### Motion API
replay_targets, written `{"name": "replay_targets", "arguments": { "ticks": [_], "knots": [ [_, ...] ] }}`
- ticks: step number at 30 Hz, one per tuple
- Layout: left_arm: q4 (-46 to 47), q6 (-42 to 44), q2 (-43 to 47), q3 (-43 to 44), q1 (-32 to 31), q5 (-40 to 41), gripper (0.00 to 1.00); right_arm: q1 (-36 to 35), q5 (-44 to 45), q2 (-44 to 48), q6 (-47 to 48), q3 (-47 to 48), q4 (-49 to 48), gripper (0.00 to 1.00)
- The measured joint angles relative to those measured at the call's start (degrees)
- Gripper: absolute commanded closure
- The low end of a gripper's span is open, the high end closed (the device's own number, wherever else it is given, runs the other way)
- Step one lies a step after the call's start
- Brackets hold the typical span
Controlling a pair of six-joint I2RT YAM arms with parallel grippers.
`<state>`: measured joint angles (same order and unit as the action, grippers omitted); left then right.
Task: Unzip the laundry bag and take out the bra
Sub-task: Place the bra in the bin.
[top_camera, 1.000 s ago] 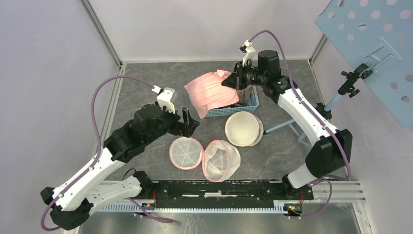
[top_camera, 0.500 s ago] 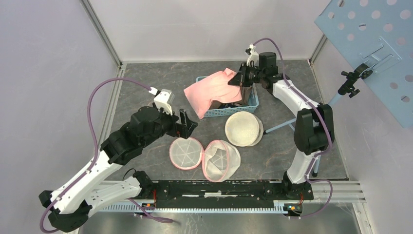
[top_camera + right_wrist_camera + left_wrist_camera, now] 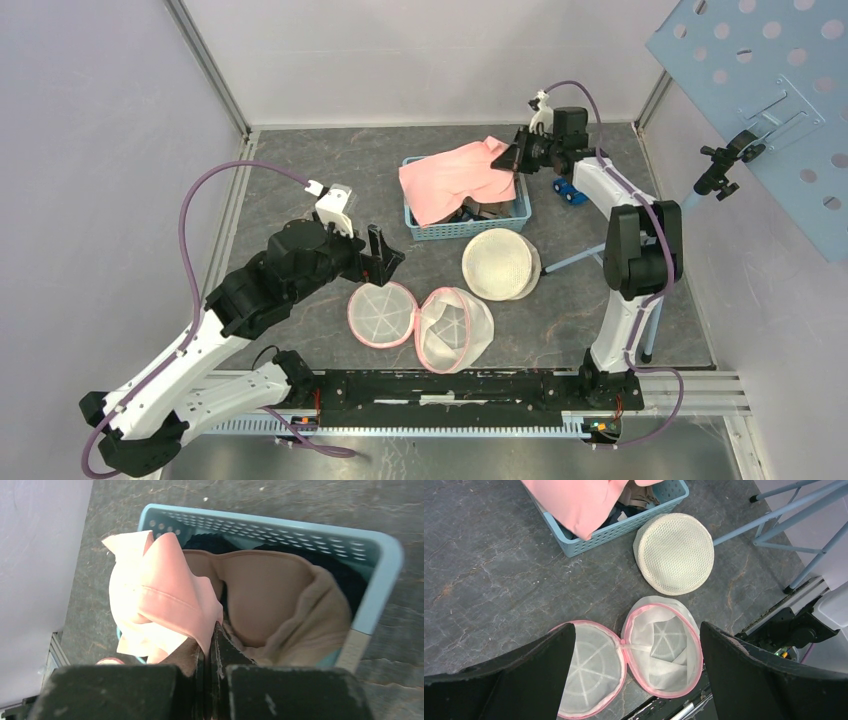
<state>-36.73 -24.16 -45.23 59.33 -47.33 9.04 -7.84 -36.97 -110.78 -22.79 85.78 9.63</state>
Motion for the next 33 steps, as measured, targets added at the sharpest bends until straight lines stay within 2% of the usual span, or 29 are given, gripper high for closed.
{"name": "replay_targets", "arguments": {
  "ticks": [9, 15, 20, 25, 33],
  "knots": [
    [-0.09, 0.00, -0.33, 0.00, 0.00, 0.26, 0.00, 2.16, -0.33, -4.57, -0.33, -0.48, -1.90, 1.00],
    [-0.57, 0.02, -0.52, -0.04, 0.00, 1.38, 0.00, 2.32, 0.46, -4.68, -0.22, -3.06, -1.81, 0.61],
    [-1.01, 0.07, -1.66, -0.04, 0.00, 2.19, 0.00, 2.32, 1.66, -3.87, 0.52, -3.32, -1.49, 0.45],
    [-1.36, 1.77, -4.57, 0.46, 0.02, 4.87, 0.00, 2.32, 4.61, 0.46, 2.71, -3.28, 0.72, 0.43],
    [-0.87, 6.71, -16.17, 6.45, 0.28, 9.09, 0.00, 2.23, 11.82, 8.11, 8.22, -0.61, 5.09, 0.46]
  ]
}}
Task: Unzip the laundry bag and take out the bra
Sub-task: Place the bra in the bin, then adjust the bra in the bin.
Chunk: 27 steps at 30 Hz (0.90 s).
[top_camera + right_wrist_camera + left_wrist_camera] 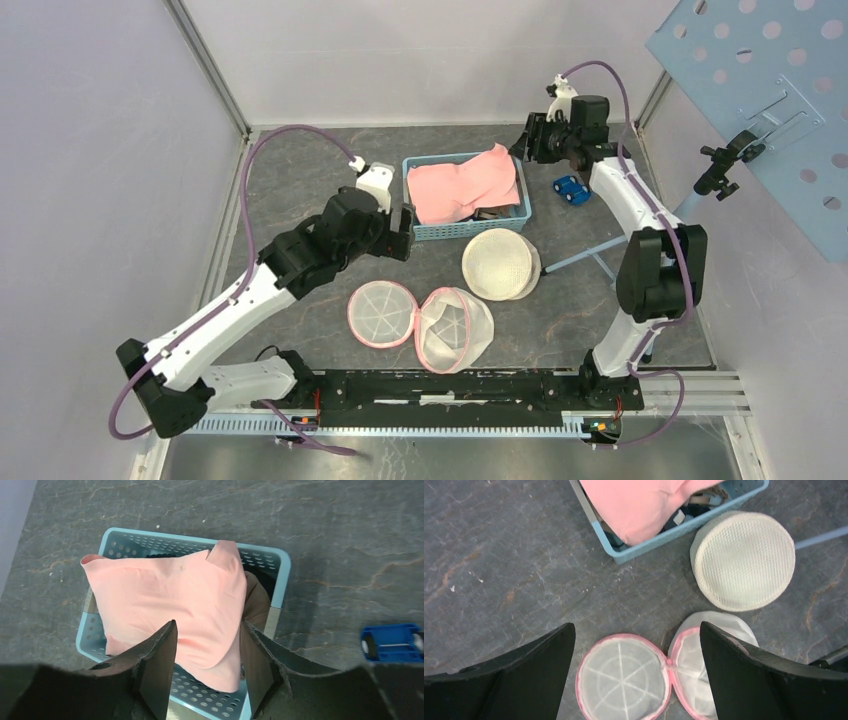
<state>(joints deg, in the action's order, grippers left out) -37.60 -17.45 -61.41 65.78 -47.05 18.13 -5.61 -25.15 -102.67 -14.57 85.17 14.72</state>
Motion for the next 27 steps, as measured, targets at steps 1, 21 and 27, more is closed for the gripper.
{"name": "replay_targets", "arguments": {
  "ticks": [1, 21, 27],
  "knots": [
    [0.31, 0.28, -0.98, 0.74, 0.22, 0.20, 0.00, -0.24, 0.92, 0.92, 0.70, 0.02, 0.31, 0.47],
    [15.89, -0.72, -29.49, 15.67, 10.86, -9.07, 0.39, -4.59, 7.13, -2.75, 3.50, -1.66, -0.57, 0.59],
    [17.77, -1.57, -38.88, 20.41, 11.06, -10.25, 0.36, -4.48, 7.93, -4.70, 3.50, -1.90, -0.96, 0.55]
  ]
}}
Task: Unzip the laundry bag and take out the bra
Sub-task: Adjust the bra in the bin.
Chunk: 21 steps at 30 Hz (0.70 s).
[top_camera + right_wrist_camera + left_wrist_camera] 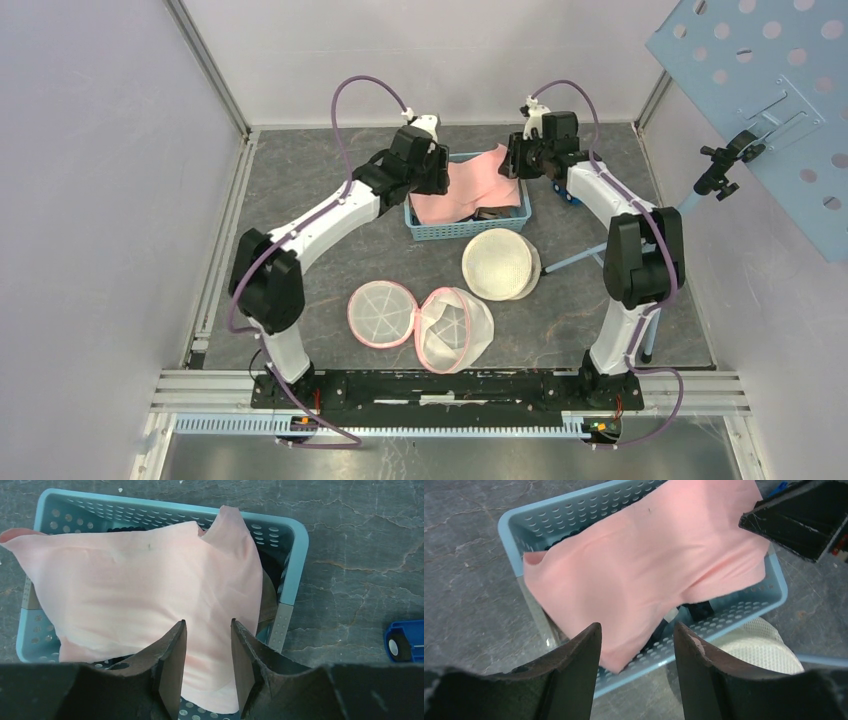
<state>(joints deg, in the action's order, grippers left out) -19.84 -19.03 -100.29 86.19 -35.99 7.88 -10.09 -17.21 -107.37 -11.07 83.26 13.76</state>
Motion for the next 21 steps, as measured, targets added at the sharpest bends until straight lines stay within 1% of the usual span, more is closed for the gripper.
{"name": "replay_targets", "arguments": {
  "ticks": [6, 10, 16, 21],
  "knots": [
    [0.24, -2.08, -8.96, 5.95, 1.31, -0.42, 0.29, 0.02, 1.01, -2.03, 0.02, -0.04, -0.83, 0.47],
    [0.04, -3.58, -13.09, 8.00, 2.89, -0.57, 0.21, 0.02, 1.49, -3.43, 0.04, -0.26, -0.90, 0.42],
    [-1.33, -4.20, -18.29, 11.47, 4.74, -0.83, 0.15, -0.04, 1.40, -5.11, -0.04, -0.26, -1.46, 0.28],
    [-2.64, -4.24, -22.58, 15.63, 5.40, -1.29, 0.14, -0.37, 0.81, -5.88, -0.02, -0.24, -2.82, 0.27]
  ]
}}
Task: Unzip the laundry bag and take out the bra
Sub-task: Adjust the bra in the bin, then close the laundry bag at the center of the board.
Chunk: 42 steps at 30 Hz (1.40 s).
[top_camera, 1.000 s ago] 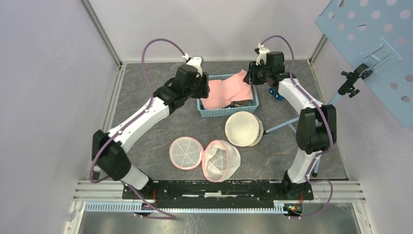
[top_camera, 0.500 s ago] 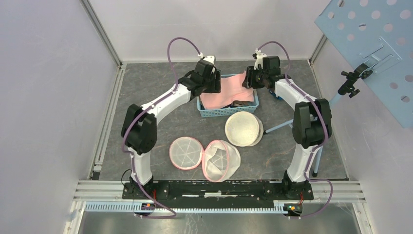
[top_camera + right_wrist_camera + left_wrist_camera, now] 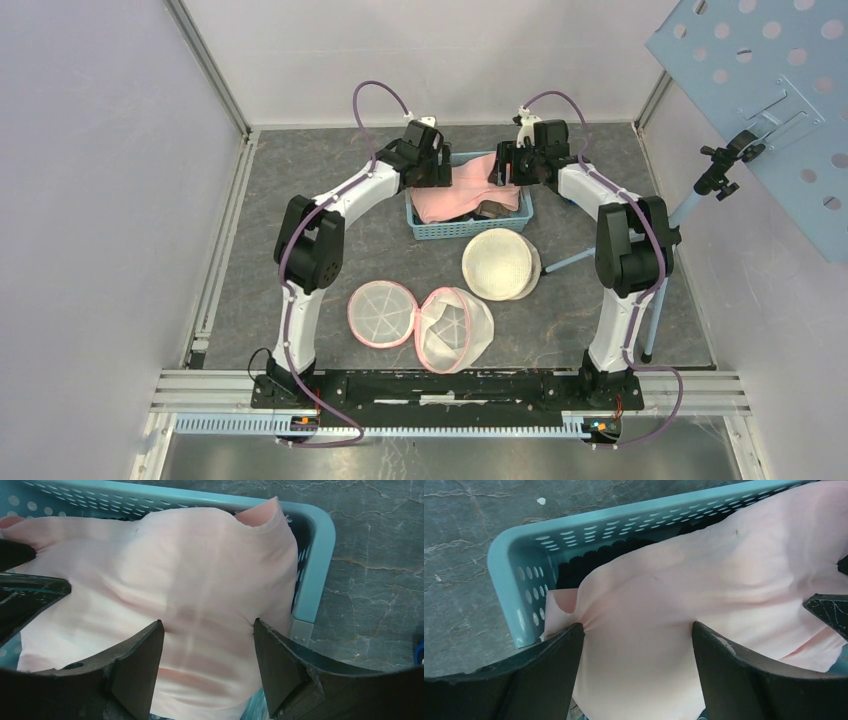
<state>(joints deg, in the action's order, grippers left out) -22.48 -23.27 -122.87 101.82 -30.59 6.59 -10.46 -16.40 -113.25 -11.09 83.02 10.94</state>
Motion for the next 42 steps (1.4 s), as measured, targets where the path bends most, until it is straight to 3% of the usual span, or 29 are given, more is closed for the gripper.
{"name": "replay_targets", "arguments": {
  "ticks": [12, 23, 28, 37, 42],
  "knots": [
    [-3.39, 0.11, -1.03, 3.26, 0.35, -2.78, 0.06, -0.83, -1.70, 0.52, 0.50, 0.11, 0.17, 0.26],
    [-7.30, 0.17, 16.13, 2.14, 0.35, -4.31, 0.05, -4.72, -3.74, 13.77, 1.07, 1.18, 2.54, 0.24],
    [-6.47, -0.04, 32.02, -11.56, 0.44, -4.28, 0.02, -7.30, -4.37, 23.21, 1.60, -3.65, 2.43, 0.24],
    [-10.71, -7.56, 62.18, -43.71, 0.61, -2.12, 0.00, -16.20, -5.55, 39.47, 1.09, -29.55, 2.64, 0.25],
    [-16.26, -13.14, 73.66, -53.81, 0.61, 1.05, 0.00, -19.54, -5.46, 44.68, 0.09, -39.04, 3.54, 0.25]
  ]
}}
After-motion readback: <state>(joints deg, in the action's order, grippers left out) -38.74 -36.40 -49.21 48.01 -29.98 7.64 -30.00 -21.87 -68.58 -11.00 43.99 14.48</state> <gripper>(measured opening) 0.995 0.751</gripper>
